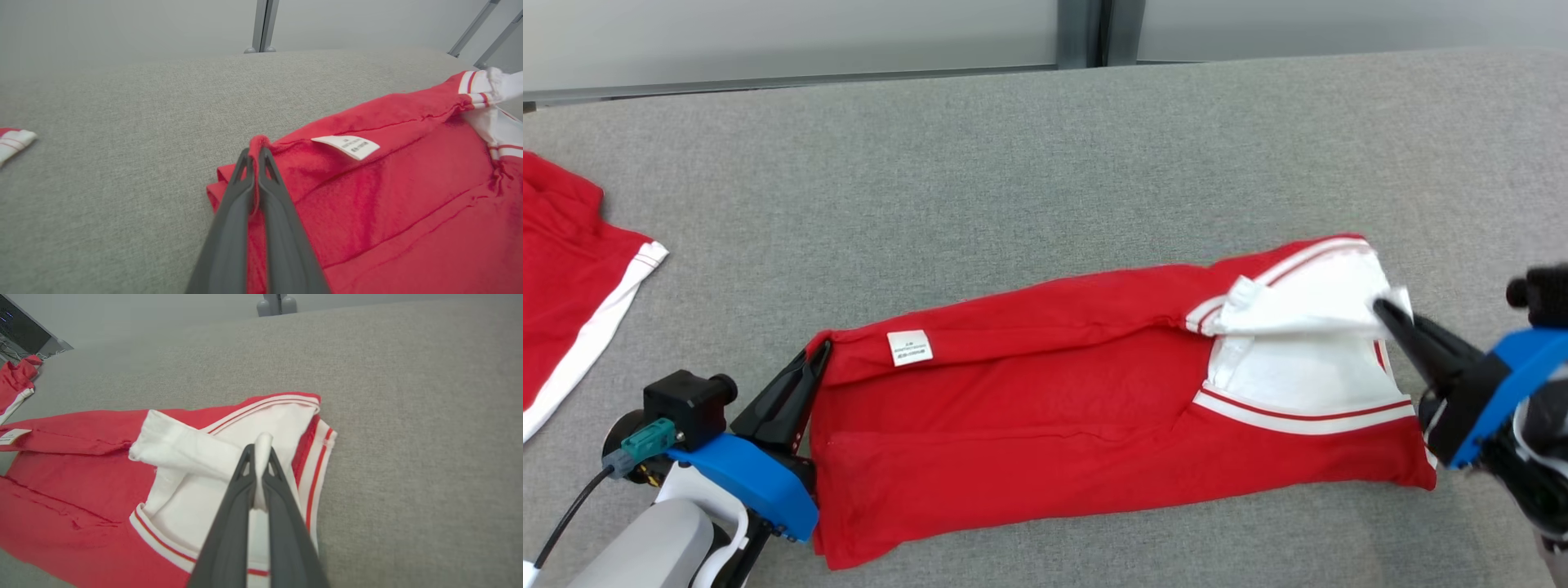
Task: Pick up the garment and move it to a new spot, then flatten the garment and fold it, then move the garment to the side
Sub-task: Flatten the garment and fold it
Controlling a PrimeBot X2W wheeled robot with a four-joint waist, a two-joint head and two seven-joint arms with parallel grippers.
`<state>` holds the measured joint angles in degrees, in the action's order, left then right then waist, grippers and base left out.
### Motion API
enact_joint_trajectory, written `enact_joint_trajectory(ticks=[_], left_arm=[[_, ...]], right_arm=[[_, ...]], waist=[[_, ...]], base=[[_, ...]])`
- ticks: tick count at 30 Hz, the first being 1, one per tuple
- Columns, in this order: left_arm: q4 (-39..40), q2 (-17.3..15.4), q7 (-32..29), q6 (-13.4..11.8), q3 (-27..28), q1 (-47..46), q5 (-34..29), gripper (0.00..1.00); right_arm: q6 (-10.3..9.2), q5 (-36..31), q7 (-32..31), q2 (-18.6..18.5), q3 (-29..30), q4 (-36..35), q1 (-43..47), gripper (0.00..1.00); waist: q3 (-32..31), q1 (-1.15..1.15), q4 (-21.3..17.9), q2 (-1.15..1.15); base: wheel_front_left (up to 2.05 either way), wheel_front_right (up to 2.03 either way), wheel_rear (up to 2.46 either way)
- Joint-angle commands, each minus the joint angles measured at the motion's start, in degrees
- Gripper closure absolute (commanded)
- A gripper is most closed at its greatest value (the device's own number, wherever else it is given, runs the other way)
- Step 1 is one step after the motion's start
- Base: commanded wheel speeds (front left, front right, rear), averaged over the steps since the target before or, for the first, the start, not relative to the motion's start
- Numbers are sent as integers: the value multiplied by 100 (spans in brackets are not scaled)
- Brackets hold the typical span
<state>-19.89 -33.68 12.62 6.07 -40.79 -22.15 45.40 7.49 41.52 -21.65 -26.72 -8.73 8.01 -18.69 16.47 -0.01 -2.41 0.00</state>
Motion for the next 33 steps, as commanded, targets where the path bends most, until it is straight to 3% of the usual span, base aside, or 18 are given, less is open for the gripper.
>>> enact_joint_trajectory(ticks=[1,8,9,10,11,12,13,18,26,33], left_arm=[[-64,27,67,-7,6,66,-11,100],[-293,113,117,-72,15,78,-41,100],[-328,135,118,-84,6,89,-33,86],[-357,150,121,-97,1,91,-32,71],[-385,166,124,-109,9,96,-24,49],[-412,185,134,-130,16,106,-22,16],[-431,206,152,-168,33,124,-27,0],[-351,345,236,-355,366,283,55,0],[536,829,261,-795,1746,811,-452,0],[499,1073,262,-712,1840,815,-815,0]], right_arm=[[1,48,-87,32,120,-134,348,100],[1,66,-360,202,342,-501,1053,100],[2,11,-415,220,363,-559,1143,56],[1,-22,-459,258,412,-599,1239,32],[1,-95,-509,271,462,-635,1327,0],[2,-162,-504,274,490,-713,1384,0],[1,-200,-531,296,530,-750,1457,0],[1,-390,-540,467,876,-914,1667,0],[1,-1030,-980,1089,1643,-747,1374,0],[1,-2004,-1418,1750,2196,207,689,0]], waist=[[-21,1,-14,0],[-80,1,-32,0],[-94,1,-35,0],[-111,1,-36,0],[-128,1,-36,0],[-150,1,-36,0],[-174,1,-37,0],[-348,1,2,0],[-578,1,184,0],[-523,1,376,0]], base=[[0,0,0],[0,0,0],[0,0,0],[0,0,0],[0,0,0],[0,0,0],[0,0,0],[0,0,0],[0,0,0],[0,0,0]])
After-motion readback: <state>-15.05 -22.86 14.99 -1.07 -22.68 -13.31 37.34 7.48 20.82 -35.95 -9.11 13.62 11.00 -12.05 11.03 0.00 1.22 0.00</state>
